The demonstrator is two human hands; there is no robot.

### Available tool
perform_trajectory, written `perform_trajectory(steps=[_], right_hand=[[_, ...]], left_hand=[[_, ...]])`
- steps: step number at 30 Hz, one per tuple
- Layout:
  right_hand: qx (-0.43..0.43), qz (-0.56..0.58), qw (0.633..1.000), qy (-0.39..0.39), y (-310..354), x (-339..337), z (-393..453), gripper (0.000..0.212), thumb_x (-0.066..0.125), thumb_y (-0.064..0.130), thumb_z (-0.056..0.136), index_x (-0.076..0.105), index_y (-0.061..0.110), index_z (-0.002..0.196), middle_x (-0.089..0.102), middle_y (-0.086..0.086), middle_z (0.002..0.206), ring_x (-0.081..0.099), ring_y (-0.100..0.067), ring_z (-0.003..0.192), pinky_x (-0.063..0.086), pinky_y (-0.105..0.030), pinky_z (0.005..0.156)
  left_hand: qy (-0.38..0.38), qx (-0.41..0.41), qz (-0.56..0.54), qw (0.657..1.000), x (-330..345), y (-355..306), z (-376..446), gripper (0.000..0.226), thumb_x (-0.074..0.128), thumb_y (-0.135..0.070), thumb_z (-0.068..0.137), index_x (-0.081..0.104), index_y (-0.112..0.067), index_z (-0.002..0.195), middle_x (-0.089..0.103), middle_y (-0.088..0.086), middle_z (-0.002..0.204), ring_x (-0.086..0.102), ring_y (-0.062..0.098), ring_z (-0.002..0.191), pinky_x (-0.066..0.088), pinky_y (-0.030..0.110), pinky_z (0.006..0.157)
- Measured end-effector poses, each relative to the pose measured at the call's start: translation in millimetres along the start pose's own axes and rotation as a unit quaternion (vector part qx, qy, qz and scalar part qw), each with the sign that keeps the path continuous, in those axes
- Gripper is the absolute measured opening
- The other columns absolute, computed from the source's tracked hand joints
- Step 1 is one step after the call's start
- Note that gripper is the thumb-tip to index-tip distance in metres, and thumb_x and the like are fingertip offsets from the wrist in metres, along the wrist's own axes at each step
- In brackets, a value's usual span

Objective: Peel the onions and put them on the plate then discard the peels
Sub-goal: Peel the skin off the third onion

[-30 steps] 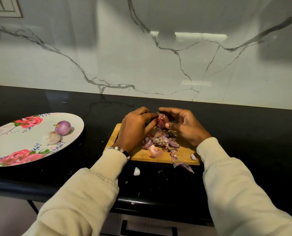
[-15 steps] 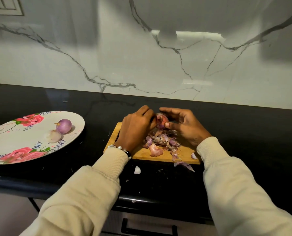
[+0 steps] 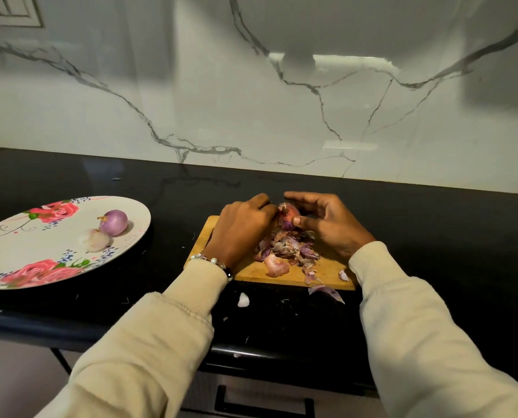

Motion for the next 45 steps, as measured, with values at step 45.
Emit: perform_trajectory(steps=[45], right_hand=[[-0.09, 0.089, 0.992, -0.001, 5.2, -9.4, 4.8, 0.061, 0.059, -0.017, 0.086, 0.055, 0.02, 0.134, 0.066, -0.002, 0.13, 0.056, -0.022, 0.128, 0.05, -0.047, 0.102]], left_hand=[[-0.082, -0.33, -0.178, 0.923, -6.8, 31.3, -6.6, 0.025, 0.066, -0.036, 0.091, 0.073, -0.012, 0.09, 0.063, 0.002, 0.091, 0.058, 0.014, 0.077, 0.048, 0.03, 0.067]])
Point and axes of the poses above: each hand's wrist, its own z-axis towards the middle knuckle, its own x-axis out of the palm, y = z × x, the point moved 5 cm from there along z, towards the middle knuckle
